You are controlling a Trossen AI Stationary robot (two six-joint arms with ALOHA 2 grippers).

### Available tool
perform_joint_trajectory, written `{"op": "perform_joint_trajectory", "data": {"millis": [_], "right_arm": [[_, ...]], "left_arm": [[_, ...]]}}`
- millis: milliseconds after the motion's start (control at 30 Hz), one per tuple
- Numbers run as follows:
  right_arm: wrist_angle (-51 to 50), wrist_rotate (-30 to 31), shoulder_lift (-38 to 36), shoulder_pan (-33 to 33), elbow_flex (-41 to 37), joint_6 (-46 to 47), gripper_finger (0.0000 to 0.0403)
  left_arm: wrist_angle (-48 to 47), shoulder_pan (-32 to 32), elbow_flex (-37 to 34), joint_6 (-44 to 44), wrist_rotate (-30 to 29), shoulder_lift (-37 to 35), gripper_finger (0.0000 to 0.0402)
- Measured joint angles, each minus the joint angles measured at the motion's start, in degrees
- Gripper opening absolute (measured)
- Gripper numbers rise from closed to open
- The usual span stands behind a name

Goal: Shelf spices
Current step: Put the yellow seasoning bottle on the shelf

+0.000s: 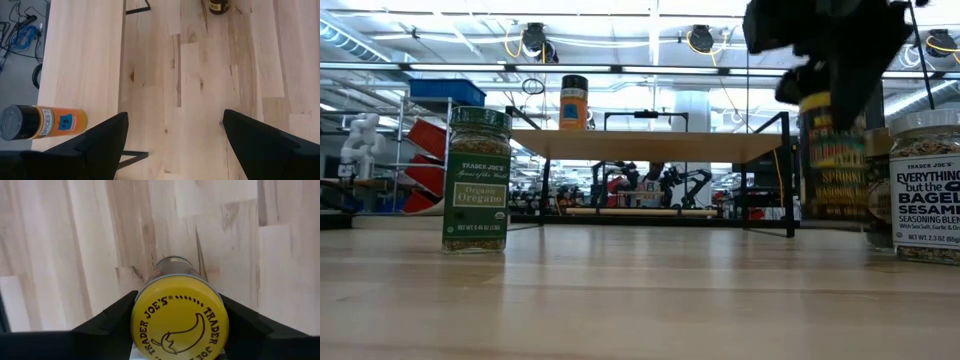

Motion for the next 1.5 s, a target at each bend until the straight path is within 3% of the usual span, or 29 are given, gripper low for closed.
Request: {"op": "perform_joint_trajectory", "data": {"millis": [200, 533, 767, 967, 1100, 1500], "right_arm": [[-7.06, 0.00, 0.00, 0.00, 7.99, -1.25, 0.0221], [-19.83, -0.01, 0.00, -3.69, 27.81, -5.84, 0.0223], [-23.04, 0.99, 0.00, -9.92, 41.16, -16.30, 0.0226], [-25.79, 6.54, 0.00, -15.71, 50.57, -27.65, 0.0227], [-25.08, 9.35, 0.00, -19.50, 53.41, -34.19, 0.0227], [-21.81, 8.99, 4.77, -30.97, 53.50, -47.40, 0.0228]], "left_arm": [[-0.01, 0.00, 0.00, 0.00, 0.00, 0.00, 0.0336], [-0.01, 0.00, 0.00, -0.40, 0.00, 0.00, 0.0336], [-0.01, 0.00, 0.00, -0.40, 0.00, 0.00, 0.0336], [-0.01, 0.00, 0.00, -0.40, 0.01, 0.00, 0.0336], [-0.01, 0.00, 0.00, -0.42, 0.00, 0.00, 0.0336], [0.02, 0.00, 0.02, -0.40, 0.02, 0.00, 0.0336]]}}
